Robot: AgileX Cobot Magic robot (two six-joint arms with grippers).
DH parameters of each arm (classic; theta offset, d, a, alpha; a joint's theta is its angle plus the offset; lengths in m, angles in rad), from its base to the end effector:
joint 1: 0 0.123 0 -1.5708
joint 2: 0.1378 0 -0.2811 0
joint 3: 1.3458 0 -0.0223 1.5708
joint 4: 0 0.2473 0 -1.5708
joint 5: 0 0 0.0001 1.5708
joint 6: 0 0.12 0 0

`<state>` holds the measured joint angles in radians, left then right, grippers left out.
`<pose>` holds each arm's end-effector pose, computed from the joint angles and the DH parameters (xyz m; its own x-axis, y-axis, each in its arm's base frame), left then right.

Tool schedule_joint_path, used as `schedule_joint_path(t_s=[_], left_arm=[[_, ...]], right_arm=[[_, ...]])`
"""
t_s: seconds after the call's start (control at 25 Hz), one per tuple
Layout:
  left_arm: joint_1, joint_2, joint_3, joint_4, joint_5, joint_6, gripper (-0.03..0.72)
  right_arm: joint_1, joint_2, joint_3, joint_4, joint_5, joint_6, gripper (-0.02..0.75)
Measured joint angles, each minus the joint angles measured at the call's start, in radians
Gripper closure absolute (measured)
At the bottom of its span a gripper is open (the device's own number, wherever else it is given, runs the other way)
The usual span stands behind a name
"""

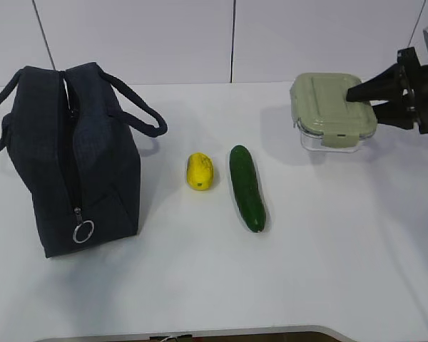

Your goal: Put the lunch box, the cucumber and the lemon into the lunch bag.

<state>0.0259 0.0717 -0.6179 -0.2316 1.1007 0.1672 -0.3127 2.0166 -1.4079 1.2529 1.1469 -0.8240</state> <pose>0.0172 -0.0241 0.2940 -0.4300 0.0483 -0.9015 0.1848 0.9821 -0.0355 0.4184 -0.0260 0.1995 -0.8716 0.3196 -0.3717 -0.1372 0.5689 0.8109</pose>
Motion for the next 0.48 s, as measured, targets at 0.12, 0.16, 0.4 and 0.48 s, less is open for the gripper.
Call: schedule_joint_path(t_s=[0.12,0.16,0.4,0.48], left_arm=[[0.0,0.094,-0.041,-0.006,-0.011,0.0,0.356],[0.0,0.13,-0.056,-0.015,-0.019,0.0,0.356],[0.0,0.343,-0.119,-0.153,-0.145,0.0,0.358],[0.0,0.415,-0.121,-0.214,-0.193,0.0,0.358]], right_arm=[[0.053,-0.02,-0.003,0.013,0.007,0.0,0.364],[0.073,-0.02,-0.014,0.013,0.01,0.0,0.364],[0.175,-0.02,-0.109,0.016,0.018,0.016,0.364],[0.203,-0.02,-0.145,0.027,0.02,0.022,0.364]])
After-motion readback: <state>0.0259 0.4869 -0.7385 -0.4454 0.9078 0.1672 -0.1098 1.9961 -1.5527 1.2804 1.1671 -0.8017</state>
